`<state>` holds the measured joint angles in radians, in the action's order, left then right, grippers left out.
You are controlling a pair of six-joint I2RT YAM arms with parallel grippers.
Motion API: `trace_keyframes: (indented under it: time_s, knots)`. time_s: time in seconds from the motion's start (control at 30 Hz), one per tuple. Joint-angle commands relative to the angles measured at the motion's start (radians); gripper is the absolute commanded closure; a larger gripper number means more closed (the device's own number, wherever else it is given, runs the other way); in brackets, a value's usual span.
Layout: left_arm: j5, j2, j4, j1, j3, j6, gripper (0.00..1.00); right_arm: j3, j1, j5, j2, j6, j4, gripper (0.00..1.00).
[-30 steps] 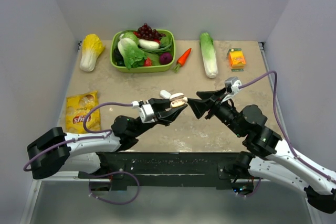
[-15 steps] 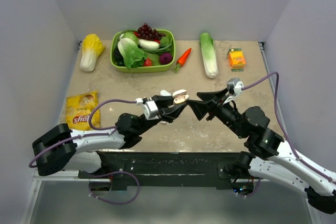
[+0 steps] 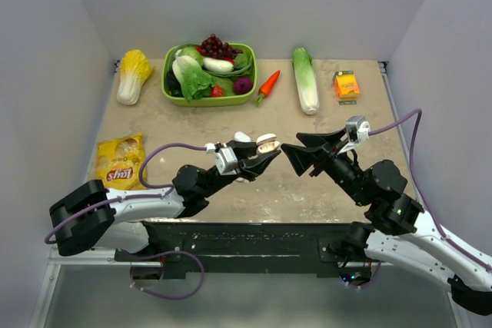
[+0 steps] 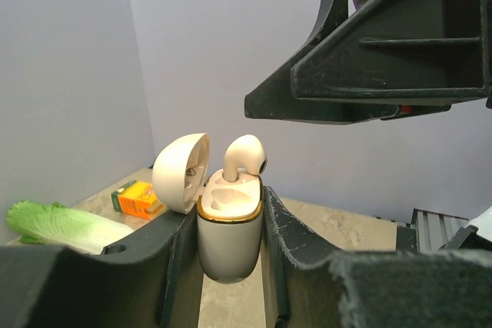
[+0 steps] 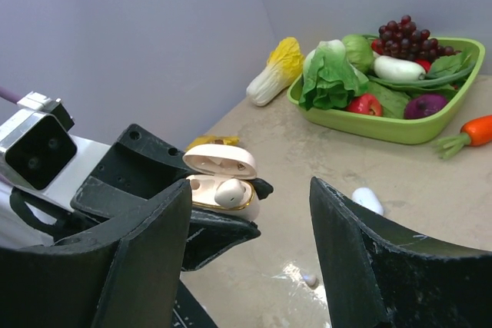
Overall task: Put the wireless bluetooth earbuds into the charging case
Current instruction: Place the earbud in the charging case.
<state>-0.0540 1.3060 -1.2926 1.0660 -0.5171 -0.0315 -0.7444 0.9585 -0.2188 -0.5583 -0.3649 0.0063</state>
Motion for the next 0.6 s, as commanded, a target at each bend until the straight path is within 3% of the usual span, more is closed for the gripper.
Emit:
trace_keyframes:
  time_s: [0.0,0.57]
  knots:
    - [-0.010,-0.039,-0.442,-0.003,0.006,0.027,1.00,-0.029,0.003,-0.054,0.003,0.018,-0.003,0.34]
    - [-0.018,-0.053,-0.435,-0.001,0.006,0.027,1.00,-0.018,0.003,-0.002,-0.048,0.006,-0.002,0.34]
